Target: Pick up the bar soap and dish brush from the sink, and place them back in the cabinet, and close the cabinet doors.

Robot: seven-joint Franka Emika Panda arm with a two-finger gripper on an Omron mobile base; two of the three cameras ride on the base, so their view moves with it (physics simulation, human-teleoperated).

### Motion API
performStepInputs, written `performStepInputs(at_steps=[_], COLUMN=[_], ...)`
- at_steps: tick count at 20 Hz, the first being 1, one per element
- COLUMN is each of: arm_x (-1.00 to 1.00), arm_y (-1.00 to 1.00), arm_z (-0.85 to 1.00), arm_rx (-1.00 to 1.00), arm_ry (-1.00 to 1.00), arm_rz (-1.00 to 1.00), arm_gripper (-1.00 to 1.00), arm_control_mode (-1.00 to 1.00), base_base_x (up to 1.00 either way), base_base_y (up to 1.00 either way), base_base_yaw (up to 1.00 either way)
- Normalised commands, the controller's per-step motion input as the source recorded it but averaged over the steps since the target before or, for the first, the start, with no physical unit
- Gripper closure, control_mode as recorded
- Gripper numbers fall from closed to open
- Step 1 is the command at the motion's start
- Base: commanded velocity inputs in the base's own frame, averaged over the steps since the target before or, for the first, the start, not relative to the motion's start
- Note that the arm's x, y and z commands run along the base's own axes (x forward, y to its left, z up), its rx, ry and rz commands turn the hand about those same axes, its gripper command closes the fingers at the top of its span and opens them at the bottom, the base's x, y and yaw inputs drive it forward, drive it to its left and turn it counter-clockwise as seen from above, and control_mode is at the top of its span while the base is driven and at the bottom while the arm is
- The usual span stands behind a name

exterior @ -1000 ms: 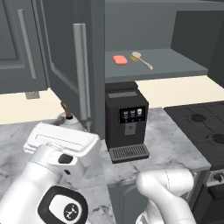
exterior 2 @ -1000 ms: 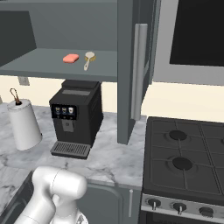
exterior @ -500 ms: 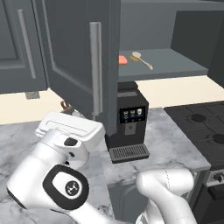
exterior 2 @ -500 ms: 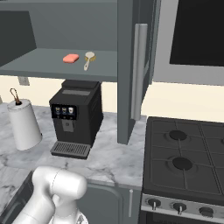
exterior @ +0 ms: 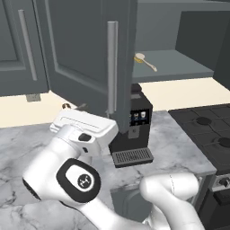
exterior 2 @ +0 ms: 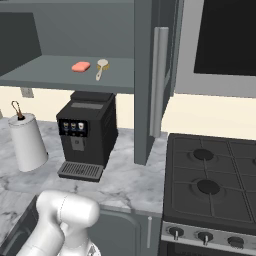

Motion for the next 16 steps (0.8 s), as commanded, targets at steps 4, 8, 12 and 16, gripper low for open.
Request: performStepInputs(at_steps=[4, 8, 12, 16], arm_x=[0.15, 0.15, 0.19, 0.23], arm_y=[-0.48, -0.46, -0.30, -0.14], arm_z=[0.00, 0.00, -0.04, -0.10], arm_rx=[0.00, 0.00, 0.00, 0.00], arm_ry=[-0.01, 0.00, 0.00, 0.00], arm_rz=[0.00, 0.00, 0.00, 0.00], arm_gripper=[-1.00, -1.00, -1.00, -1.00], arm_control_mode=[-1.00, -1.00, -1.00, -1.00], base_base_x=[0.00, 0.00, 0.00, 0.00], base_base_y=[0.00, 0.00, 0.00, 0.00], base_base_yaw=[0.00, 0.00, 0.00, 0.00])
